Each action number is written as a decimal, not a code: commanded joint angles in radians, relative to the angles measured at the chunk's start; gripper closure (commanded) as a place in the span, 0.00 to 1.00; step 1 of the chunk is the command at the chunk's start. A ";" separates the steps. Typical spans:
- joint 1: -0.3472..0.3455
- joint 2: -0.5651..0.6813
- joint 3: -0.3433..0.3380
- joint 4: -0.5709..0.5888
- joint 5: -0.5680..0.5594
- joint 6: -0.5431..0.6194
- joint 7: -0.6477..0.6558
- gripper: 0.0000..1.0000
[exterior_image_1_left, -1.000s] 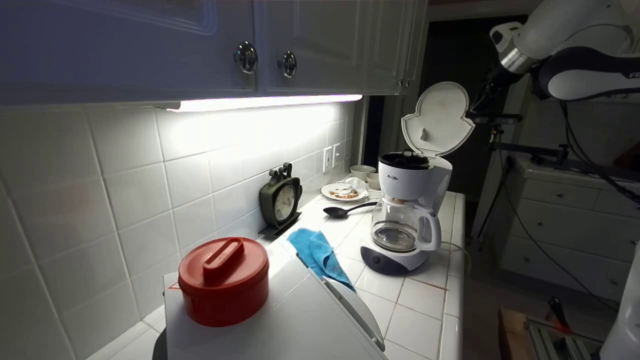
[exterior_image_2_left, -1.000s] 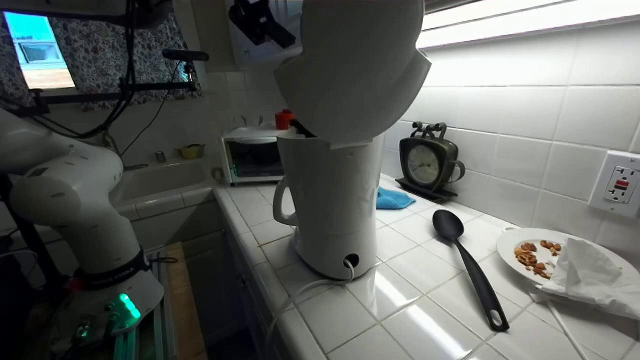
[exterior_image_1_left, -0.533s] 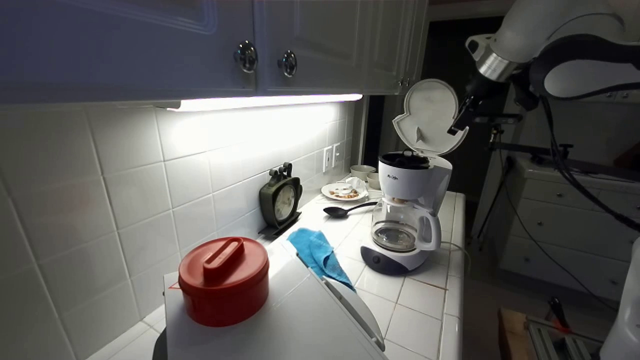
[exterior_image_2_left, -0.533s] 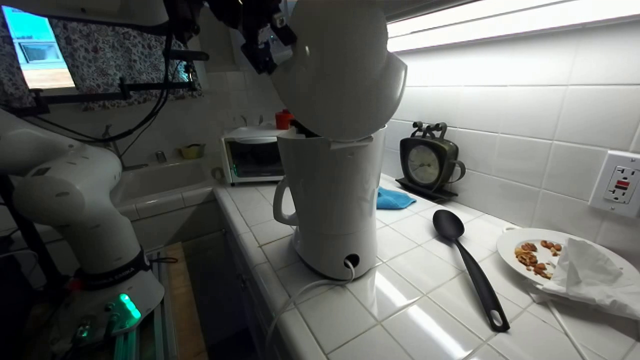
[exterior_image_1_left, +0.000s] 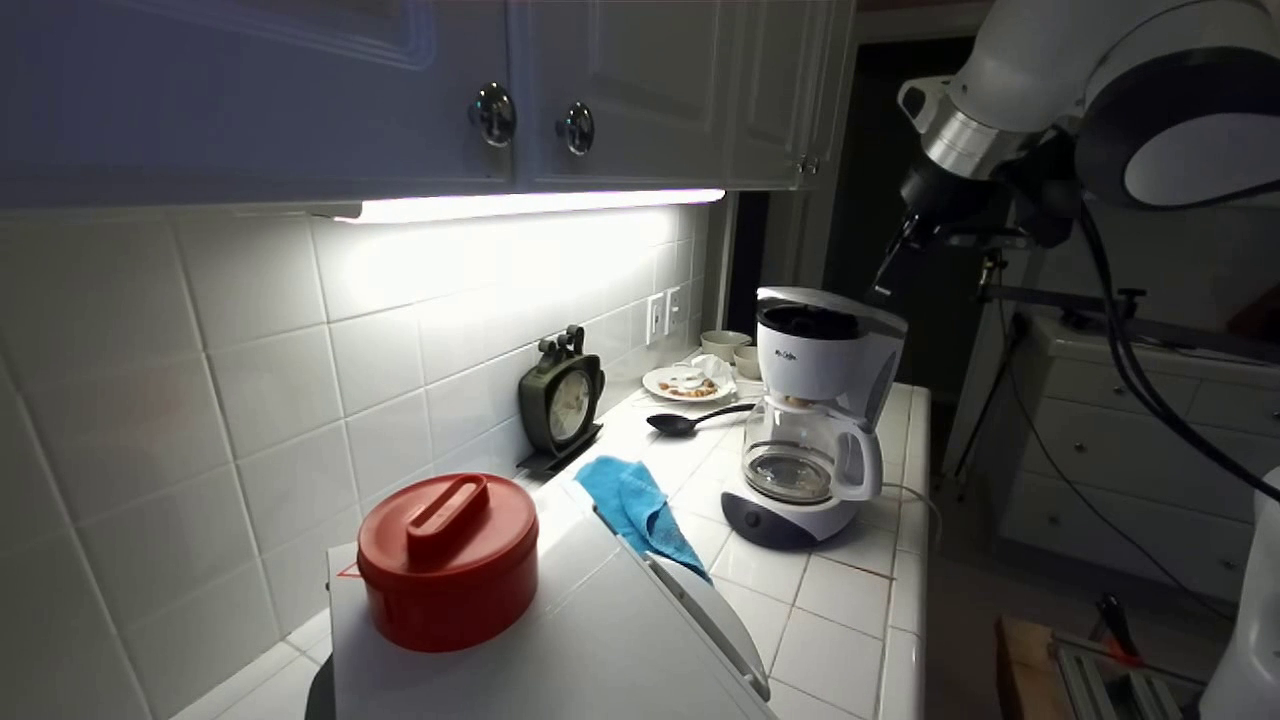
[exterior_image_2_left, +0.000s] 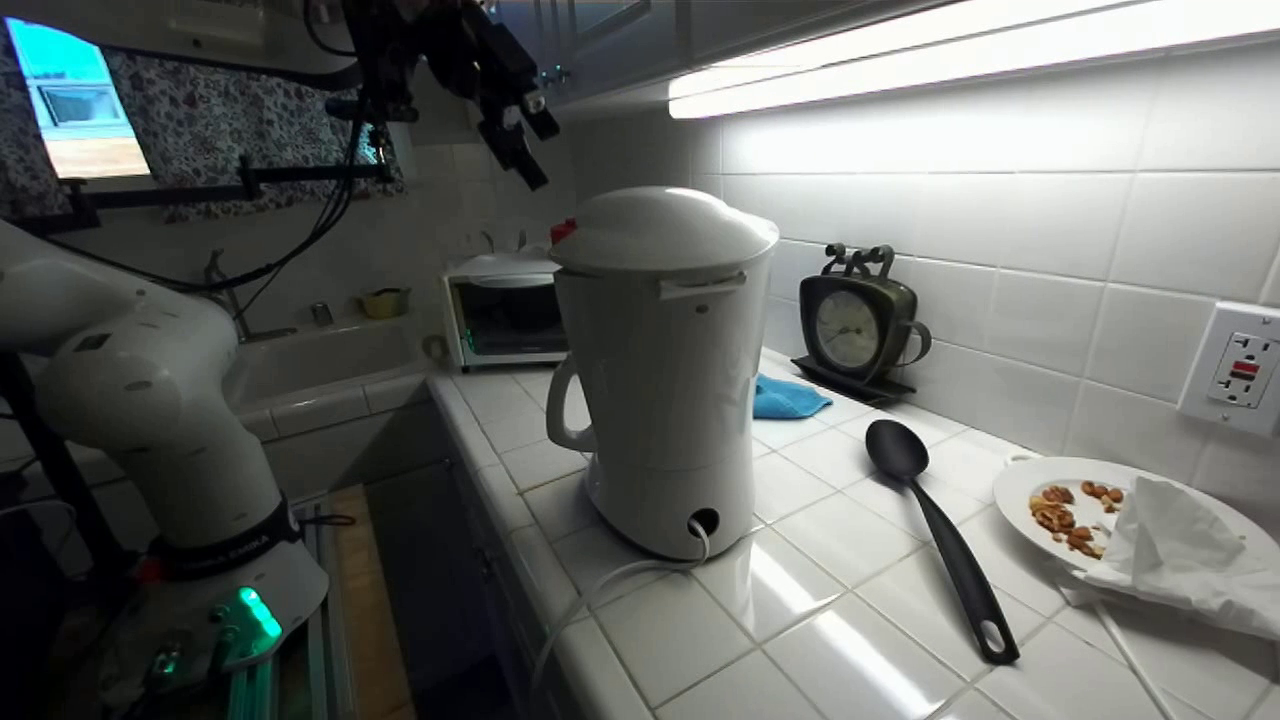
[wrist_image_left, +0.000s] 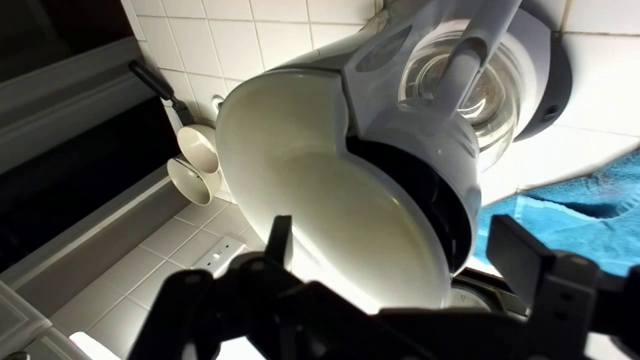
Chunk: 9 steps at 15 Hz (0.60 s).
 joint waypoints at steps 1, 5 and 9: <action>0.005 0.025 -0.014 -0.004 -0.051 0.087 -0.028 0.00; -0.002 0.082 -0.064 -0.008 -0.128 0.235 -0.083 0.00; 0.006 0.144 -0.098 0.005 -0.103 0.298 -0.134 0.00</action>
